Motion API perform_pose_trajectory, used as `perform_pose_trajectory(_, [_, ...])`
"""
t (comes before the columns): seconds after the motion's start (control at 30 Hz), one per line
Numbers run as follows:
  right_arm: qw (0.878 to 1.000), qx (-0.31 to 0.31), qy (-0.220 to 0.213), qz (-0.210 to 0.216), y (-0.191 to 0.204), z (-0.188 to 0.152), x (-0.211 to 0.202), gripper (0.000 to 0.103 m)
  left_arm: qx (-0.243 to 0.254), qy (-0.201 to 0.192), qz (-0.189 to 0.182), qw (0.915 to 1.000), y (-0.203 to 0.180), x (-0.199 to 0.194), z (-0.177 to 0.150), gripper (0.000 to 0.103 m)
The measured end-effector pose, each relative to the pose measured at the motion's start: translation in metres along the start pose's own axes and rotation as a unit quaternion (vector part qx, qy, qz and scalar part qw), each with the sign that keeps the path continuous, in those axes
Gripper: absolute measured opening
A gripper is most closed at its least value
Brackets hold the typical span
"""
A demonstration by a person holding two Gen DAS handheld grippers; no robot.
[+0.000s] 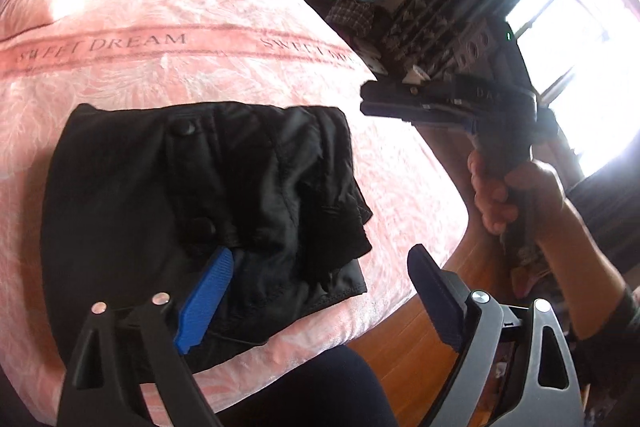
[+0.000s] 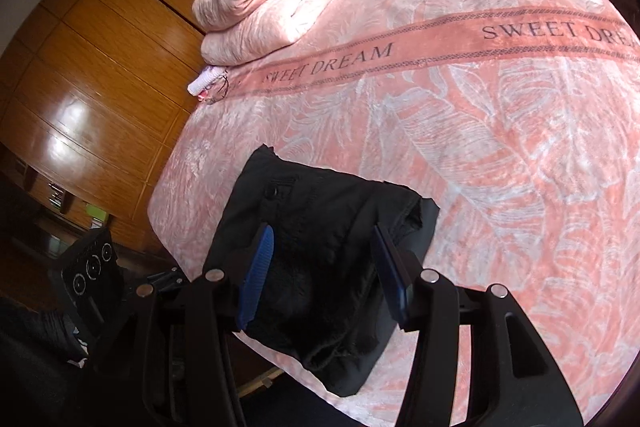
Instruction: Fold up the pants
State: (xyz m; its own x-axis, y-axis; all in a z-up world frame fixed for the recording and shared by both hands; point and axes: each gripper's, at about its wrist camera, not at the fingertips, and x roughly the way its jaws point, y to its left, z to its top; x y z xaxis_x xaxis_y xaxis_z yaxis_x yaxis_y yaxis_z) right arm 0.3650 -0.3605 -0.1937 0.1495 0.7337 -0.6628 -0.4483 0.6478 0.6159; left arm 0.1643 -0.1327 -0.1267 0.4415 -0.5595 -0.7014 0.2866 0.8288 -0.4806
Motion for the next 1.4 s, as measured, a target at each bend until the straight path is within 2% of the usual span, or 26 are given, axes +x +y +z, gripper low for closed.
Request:
perform_pose_trajectory(0.07, [1.000, 0.010, 0.005, 0.014, -0.004, 0.003, 0.014, 0.054, -0.027, -0.009, 0.007, 0.9996, 0.027, -0.010, 0.002, 0.090])
perform_pose_trajectory(0.27, [0.996, 0.077, 0.034, -0.015, -0.053, -0.005, 0.054, 0.053, -0.092, 0.012, 0.055, 0.9942, 0.103, -0.003, 0.003, 0.090])
perform_pose_trajectory(0.33, [0.995, 0.097, 0.033, -0.021, -0.066, -0.014, 0.057, 0.047, -0.105, 0.012, 0.055, 0.9929, 0.116, -0.001, 0.002, 0.090])
perform_pose_trajectory(0.4, [0.993, 0.114, 0.011, -0.014, -0.069, -0.023, 0.047, 0.047, -0.107, 0.013, 0.056, 0.9925, 0.122, -0.001, 0.003, 0.090])
perform_pose_trajectory(0.43, [0.992, 0.127, -0.006, -0.011, -0.069, -0.029, 0.038, 0.055, -0.107, 0.012, 0.056, 0.9926, 0.123, -0.002, 0.004, 0.090])
perform_pose_trajectory(0.53, [0.985, 0.166, -0.053, 0.004, -0.069, -0.058, 0.012, 0.065, -0.111, 0.005, 0.054, 0.9923, 0.123, -0.012, 0.000, 0.090])
perform_pose_trajectory(0.63, [0.977, 0.197, -0.084, 0.026, -0.063, -0.096, -0.004, 0.069, -0.116, 0.000, 0.056, 0.9916, 0.123, -0.025, -0.009, 0.090])
perform_pose_trajectory(0.73, [0.970, 0.219, -0.100, 0.041, -0.053, -0.127, -0.005, 0.074, -0.129, -0.001, 0.060, 0.9899, 0.129, -0.031, -0.019, 0.090])
perform_pose_trajectory(0.87, [0.967, 0.233, -0.090, 0.049, -0.047, -0.140, 0.019, 0.076, -0.134, 0.004, 0.074, 0.9882, 0.135, -0.029, -0.026, 0.091])
perform_pose_trajectory(0.9, [0.966, 0.235, -0.091, 0.047, -0.047, -0.141, 0.025, 0.075, -0.132, 0.005, 0.077, 0.9882, 0.135, -0.030, -0.026, 0.091])
perform_pose_trajectory(0.93, [0.967, 0.234, -0.091, 0.046, -0.045, -0.140, 0.029, 0.056, -0.132, 0.006, 0.081, 0.9880, 0.136, -0.030, -0.027, 0.091])
perform_pose_trajectory(1.0, [0.967, 0.238, -0.090, 0.024, -0.043, -0.140, 0.030, 0.029, -0.133, 0.009, 0.084, 0.9875, 0.135, -0.029, -0.027, 0.092])
perform_pose_trajectory(1.03, [0.967, 0.236, -0.097, 0.026, -0.040, -0.141, 0.026, 0.025, -0.133, 0.013, 0.087, 0.9871, 0.135, -0.028, -0.026, 0.092])
perform_pose_trajectory(1.13, [0.966, 0.233, -0.114, 0.018, -0.031, -0.152, 0.011, 0.024, -0.138, 0.025, 0.088, 0.9861, 0.137, -0.023, -0.026, 0.092])
perform_pose_trajectory(1.2, [0.960, 0.261, -0.101, 0.002, -0.046, -0.163, 0.019, 0.023, -0.140, 0.028, 0.088, 0.9858, 0.140, -0.020, -0.025, 0.092])
perform_pose_trajectory(1.27, [0.954, 0.287, -0.083, 0.006, -0.060, -0.170, 0.033, 0.028, -0.138, 0.034, 0.094, 0.9853, 0.141, -0.017, -0.023, 0.092])
perform_pose_trajectory(1.3, [0.956, 0.282, -0.086, -0.002, -0.057, -0.169, 0.030, 0.031, -0.138, 0.038, 0.098, 0.9849, 0.142, -0.018, -0.023, 0.092])
perform_pose_trajectory(1.33, [0.956, 0.275, -0.096, -0.012, -0.052, -0.167, 0.023, 0.038, -0.139, 0.038, 0.099, 0.9846, 0.142, -0.021, -0.022, 0.092])
perform_pose_trajectory(1.4, [0.956, 0.261, -0.126, -0.045, -0.037, -0.162, 0.002, 0.038, -0.146, 0.020, 0.098, 0.9842, 0.143, -0.035, -0.021, 0.092])
